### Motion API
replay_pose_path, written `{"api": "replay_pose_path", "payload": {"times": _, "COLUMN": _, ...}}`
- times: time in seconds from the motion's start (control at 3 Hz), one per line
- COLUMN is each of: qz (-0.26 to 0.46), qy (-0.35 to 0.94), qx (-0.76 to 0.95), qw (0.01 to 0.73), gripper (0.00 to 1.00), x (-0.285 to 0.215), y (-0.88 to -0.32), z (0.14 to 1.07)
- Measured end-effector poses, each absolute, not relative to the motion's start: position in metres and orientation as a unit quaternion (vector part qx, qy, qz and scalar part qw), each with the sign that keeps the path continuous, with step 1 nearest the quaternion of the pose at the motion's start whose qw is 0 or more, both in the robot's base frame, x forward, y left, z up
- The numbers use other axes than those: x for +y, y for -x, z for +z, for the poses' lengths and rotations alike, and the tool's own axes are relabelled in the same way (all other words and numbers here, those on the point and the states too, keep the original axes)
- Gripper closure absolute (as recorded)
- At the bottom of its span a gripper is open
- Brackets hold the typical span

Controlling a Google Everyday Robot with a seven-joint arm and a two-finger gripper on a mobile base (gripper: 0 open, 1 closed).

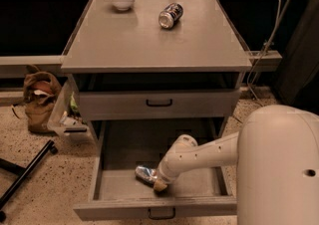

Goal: Place redbull can into middle drawer

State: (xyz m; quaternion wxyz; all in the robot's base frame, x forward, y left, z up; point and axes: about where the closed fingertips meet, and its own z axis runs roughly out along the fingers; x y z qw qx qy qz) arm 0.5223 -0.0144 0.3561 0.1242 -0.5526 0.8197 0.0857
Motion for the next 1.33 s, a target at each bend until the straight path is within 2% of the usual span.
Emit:
{"api": "replay_pose_path", "payload": {"times": 0.67, "qz": 0.086, "qy": 0.553, "qx": 0.820, "qw": 0.124, "gripper": 0.10, "x": -0.0143, "y": -0.5223, "z": 0.3561}}
{"api": "replay_pose_path", "payload": {"times": 1.0, "qz": 0.086, "qy": 0.553, "qx": 0.820, "qw": 0.124, "gripper": 0.00, "x": -0.0143, "y": -0.5223, "z": 0.3561}}
{"api": "replay_pose_path", "payload": {"times": 1.33, "qz": 0.086, "qy": 0.553, "qx": 0.820, "qw": 0.124, "gripper": 0.00, "x": -0.0143, "y": -0.5223, "z": 0.3561}}
